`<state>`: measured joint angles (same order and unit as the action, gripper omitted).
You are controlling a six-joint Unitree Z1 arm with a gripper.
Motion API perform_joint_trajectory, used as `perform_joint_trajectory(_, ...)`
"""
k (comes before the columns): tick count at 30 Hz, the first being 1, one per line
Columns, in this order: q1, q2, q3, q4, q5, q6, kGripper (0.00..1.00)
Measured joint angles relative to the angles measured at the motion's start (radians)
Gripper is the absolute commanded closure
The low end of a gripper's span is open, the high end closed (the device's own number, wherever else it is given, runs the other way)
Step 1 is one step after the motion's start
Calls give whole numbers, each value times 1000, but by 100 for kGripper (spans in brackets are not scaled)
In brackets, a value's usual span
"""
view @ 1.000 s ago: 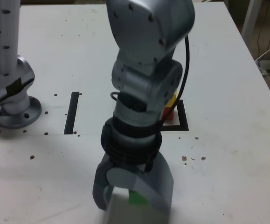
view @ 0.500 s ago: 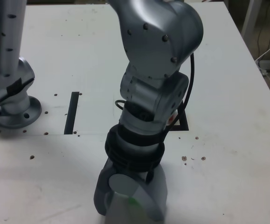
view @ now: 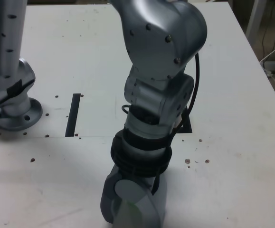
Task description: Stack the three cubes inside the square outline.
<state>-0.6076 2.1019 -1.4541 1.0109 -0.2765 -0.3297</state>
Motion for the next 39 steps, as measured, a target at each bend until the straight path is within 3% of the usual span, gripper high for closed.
perform_joint_trajectory(9, 0, -5, 9, 6, 6, -2, 72)
perform_joint_trajectory(19, 4, -122, 2, 177, 140, -82, 72)
perform_joint_trajectory(28, 80, -187, -107, 350, 238, -51, 72)
perform_joint_trajectory(39, 292, -203, -233, 446, 283, 161, 72)
